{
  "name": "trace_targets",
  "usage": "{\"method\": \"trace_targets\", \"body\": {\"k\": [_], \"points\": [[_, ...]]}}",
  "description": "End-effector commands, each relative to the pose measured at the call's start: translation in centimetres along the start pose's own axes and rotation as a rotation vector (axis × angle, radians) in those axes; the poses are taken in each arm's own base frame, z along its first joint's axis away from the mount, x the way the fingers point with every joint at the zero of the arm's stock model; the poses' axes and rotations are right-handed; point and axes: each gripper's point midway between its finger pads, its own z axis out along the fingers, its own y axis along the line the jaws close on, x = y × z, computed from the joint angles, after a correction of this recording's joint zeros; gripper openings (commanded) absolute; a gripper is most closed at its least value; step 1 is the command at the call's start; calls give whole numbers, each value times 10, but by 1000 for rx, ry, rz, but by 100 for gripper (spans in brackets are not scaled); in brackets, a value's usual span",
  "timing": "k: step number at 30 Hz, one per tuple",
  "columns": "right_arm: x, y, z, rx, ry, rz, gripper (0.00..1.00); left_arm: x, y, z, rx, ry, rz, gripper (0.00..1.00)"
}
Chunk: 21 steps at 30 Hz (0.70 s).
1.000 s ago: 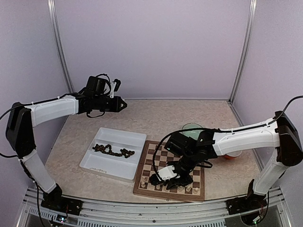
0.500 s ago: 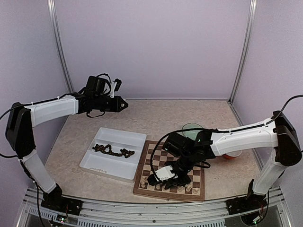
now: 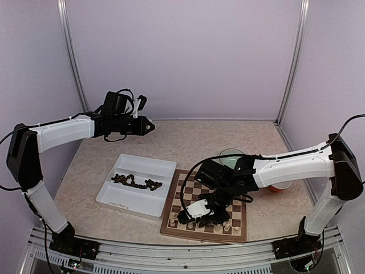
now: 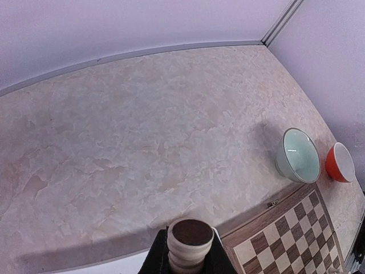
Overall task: Set up the chess pieces on the board
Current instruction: Place the king on d1.
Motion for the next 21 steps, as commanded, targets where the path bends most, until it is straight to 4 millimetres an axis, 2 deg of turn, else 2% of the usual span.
{"method": "trace_targets", "body": {"k": [1, 9, 15, 18, 21], "points": [[0, 7, 3, -22, 32, -20, 9, -19, -7, -13, 22, -40, 10, 0], [-4, 12, 7, -44, 29, -26, 9, -17, -8, -12, 29, -32, 11, 0], [-6, 11, 4, -32, 29, -28, 25, -15, -9, -10, 35, -22, 9, 0], [-15, 5, -11, -2, 15, -42, 34, -13, -11, -9, 52, -3, 11, 0], [-28, -9, -46, 62, -20, -69, 39, -6, -20, -5, 94, 45, 16, 2]]}}
